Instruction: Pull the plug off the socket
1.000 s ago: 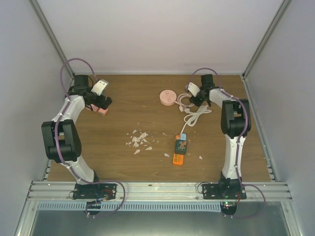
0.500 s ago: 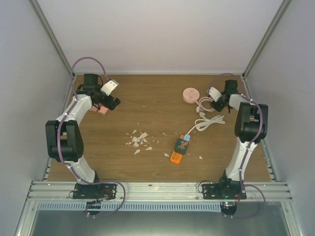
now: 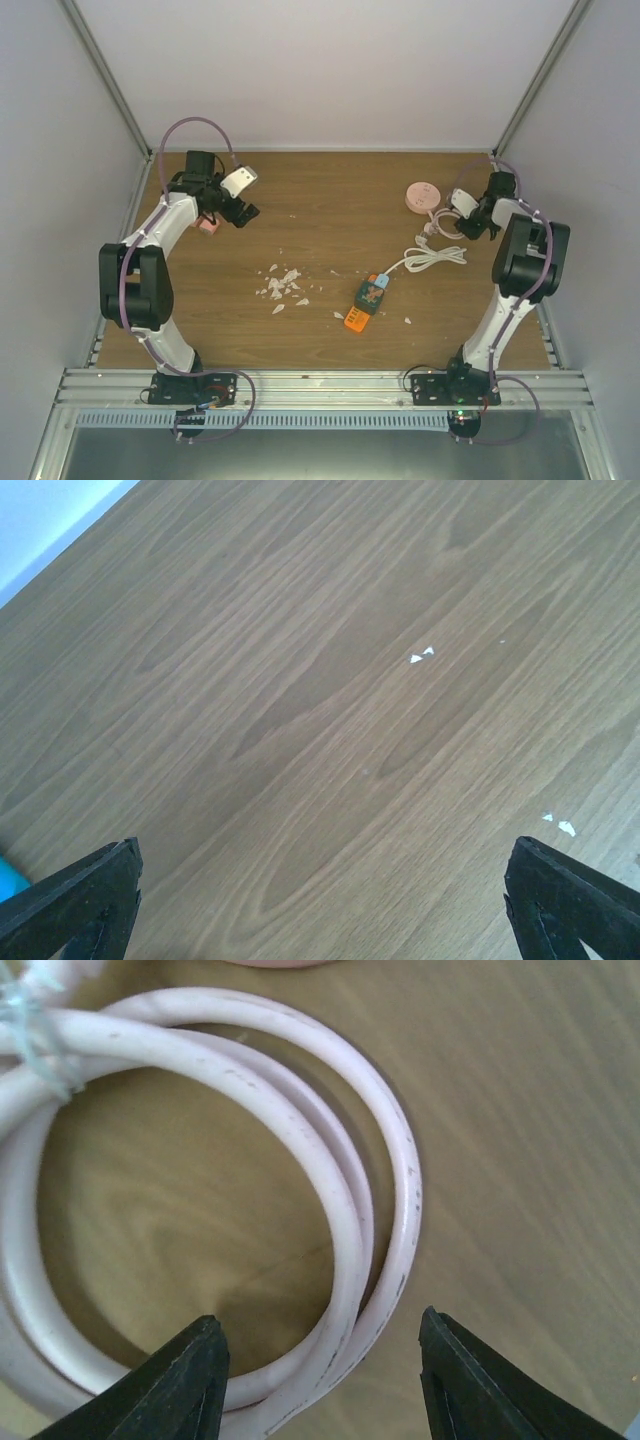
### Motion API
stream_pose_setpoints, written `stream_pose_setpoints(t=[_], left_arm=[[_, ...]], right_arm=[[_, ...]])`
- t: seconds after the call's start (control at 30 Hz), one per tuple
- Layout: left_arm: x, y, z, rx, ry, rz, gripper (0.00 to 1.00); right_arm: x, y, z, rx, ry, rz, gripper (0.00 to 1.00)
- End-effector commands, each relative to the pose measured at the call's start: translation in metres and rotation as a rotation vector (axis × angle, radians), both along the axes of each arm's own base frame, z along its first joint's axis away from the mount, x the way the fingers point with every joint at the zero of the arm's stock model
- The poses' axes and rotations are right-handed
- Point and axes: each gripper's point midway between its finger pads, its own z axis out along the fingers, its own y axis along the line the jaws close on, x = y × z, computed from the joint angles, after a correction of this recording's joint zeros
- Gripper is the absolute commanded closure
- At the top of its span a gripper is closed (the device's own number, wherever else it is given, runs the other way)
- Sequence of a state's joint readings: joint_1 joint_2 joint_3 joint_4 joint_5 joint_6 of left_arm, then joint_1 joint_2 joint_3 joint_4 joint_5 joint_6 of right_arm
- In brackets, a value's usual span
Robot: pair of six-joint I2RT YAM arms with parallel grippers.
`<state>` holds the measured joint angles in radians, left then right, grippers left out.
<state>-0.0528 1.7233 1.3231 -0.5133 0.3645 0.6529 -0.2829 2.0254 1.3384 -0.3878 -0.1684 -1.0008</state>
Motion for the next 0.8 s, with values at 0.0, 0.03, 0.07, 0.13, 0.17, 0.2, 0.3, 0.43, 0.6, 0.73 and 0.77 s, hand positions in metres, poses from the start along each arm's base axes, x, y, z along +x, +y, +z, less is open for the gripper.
stream_pose_setpoints(t=[0.0,0.03,0.07,0.13,0.17,0.2,0.3,0.43,0.6,0.73,0.77], left_arm=[[-0.008,-0.016,0.003,-0.019,-0.006,-0.069,0.01],[-0.009,-0.018,0.004,-0.02,-0.005,-0.078,0.01],[-0.01,-0.02,0.005,-0.018,-0.003,-0.081,0.01],[-0.01,-0.021,0.008,-0.015,-0.011,-0.083,0.01],[-0.01,-0.021,0.01,-0.014,-0.018,-0.084,0.01],[-0.01,-0.021,0.013,-0.013,-0.027,-0.084,0.01],[-0.012,-0.023,0.025,-0.019,-0.055,-0.101,0.01],[-0.016,-0.028,0.042,-0.051,-0.093,-0.132,0.01],[-0.024,-0.039,0.063,-0.125,-0.124,-0.169,0.01],[-0.032,-0.046,0.076,-0.169,-0.137,-0.2,0.01],[-0.033,-0.046,0.077,-0.173,-0.138,-0.2,0.01]], right_arm=[[-0.029,0.007,0.007,-0.003,0.079,0.078,0.43],[-0.029,0.009,0.015,0.002,0.066,0.091,0.4],[-0.03,0.012,0.02,0.01,0.059,0.103,0.37],[-0.032,0.019,0.033,0.029,0.038,0.138,0.28],[-0.033,0.024,0.039,0.041,0.029,0.16,0.22],[-0.035,0.029,0.046,0.053,0.017,0.186,0.19],[-0.039,0.042,0.068,0.082,-0.025,0.262,0.13],[-0.053,0.071,0.103,0.14,-0.097,0.434,0.07],[-0.088,0.124,0.13,0.204,-0.152,0.706,0.02],[-0.122,0.169,0.127,0.197,-0.145,0.924,0.0],[-0.13,0.179,0.123,0.192,-0.138,0.973,0.0]])
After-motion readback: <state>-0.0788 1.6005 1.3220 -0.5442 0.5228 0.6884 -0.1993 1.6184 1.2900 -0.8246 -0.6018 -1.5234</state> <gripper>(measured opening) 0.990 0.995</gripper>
